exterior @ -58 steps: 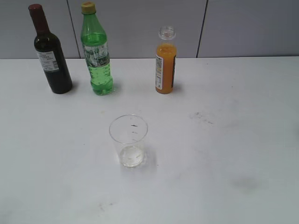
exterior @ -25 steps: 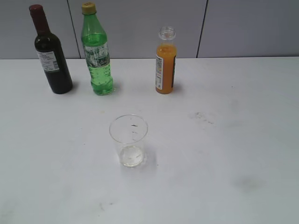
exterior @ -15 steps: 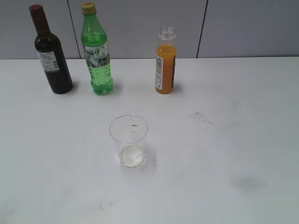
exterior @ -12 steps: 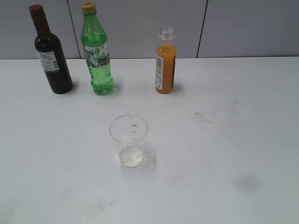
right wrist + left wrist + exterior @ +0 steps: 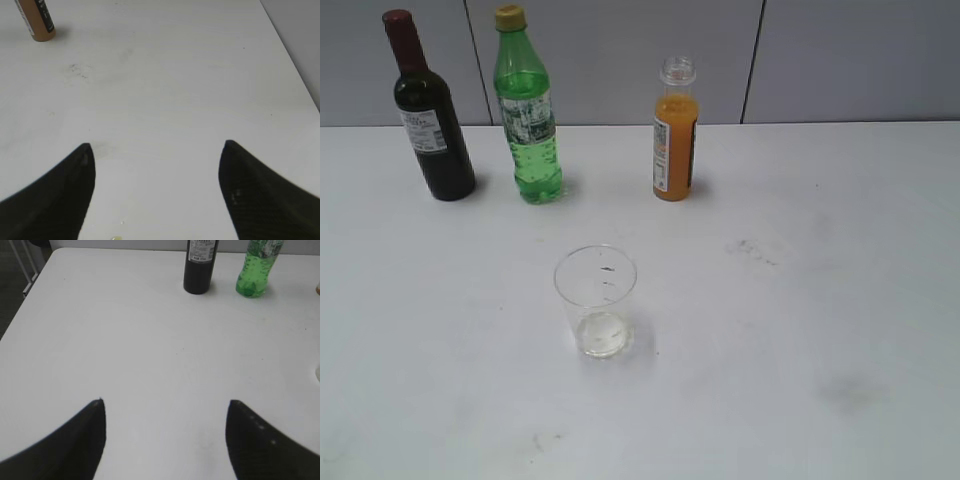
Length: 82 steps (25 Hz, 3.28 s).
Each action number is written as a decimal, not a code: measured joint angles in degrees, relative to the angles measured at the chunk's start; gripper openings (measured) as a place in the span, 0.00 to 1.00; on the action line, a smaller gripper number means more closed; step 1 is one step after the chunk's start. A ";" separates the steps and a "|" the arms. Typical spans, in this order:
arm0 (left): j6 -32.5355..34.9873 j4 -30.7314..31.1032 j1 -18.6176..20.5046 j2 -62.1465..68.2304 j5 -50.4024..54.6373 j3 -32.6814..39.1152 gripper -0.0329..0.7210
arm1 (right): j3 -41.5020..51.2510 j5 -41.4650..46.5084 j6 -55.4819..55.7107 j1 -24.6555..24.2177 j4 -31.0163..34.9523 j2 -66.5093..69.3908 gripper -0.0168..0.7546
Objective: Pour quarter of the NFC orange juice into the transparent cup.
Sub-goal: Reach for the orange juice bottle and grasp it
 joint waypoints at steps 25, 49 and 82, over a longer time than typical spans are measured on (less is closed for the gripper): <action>1.77 0.18 0.00 0.37 -2.88 -0.71 0.87 | 0.00 0.00 0.17 0.00 0.00 0.00 0.79; -0.54 4.64 -2.34 60.89 -83.59 -1.28 0.89 | 0.00 0.00 0.24 0.00 0.00 0.00 0.79; -38.49 65.40 -13.22 127.54 -113.26 -49.40 0.83 | 0.00 -0.05 0.31 0.00 0.00 0.00 0.79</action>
